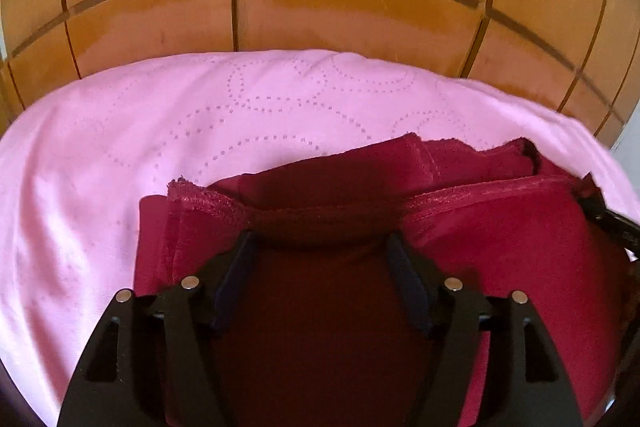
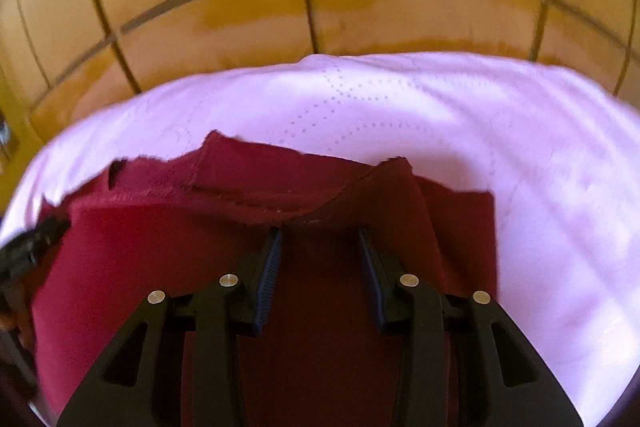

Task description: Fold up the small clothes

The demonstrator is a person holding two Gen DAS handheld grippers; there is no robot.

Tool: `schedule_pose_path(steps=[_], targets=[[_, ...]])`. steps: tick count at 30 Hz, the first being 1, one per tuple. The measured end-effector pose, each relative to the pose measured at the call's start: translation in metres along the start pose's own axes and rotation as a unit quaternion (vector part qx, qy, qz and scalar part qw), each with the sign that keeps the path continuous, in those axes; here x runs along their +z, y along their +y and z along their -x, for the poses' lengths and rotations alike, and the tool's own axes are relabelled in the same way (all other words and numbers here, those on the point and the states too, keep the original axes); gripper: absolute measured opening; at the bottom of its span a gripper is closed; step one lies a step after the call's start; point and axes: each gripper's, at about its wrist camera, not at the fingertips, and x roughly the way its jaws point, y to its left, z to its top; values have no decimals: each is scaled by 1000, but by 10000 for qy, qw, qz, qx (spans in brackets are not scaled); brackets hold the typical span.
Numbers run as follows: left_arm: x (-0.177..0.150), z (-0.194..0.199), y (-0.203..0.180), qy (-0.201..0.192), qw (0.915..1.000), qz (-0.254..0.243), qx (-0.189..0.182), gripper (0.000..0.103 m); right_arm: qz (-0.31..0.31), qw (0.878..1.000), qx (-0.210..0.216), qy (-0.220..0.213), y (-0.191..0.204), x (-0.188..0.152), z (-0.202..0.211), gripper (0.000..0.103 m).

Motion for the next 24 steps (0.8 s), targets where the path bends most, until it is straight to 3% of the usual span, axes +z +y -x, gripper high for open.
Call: schedule_pose_path(steps=[13,18,21,24], targets=[[-3,-6,-8,0,9999,-136,49,77,219,9991,-337,-146,11,0,-12,38],[2,3,-19,91,9992,-251,284,77,277,9986,-407,-182,14,0,-12,38],[9,25,-37,-112,9998,-94,-151,76,301,9984,-441,-189,15,-1,-12,38],[15,32,-68,-218,9983,-350,-413,75,307,9983,-445,-200,15,-1,-12,38]])
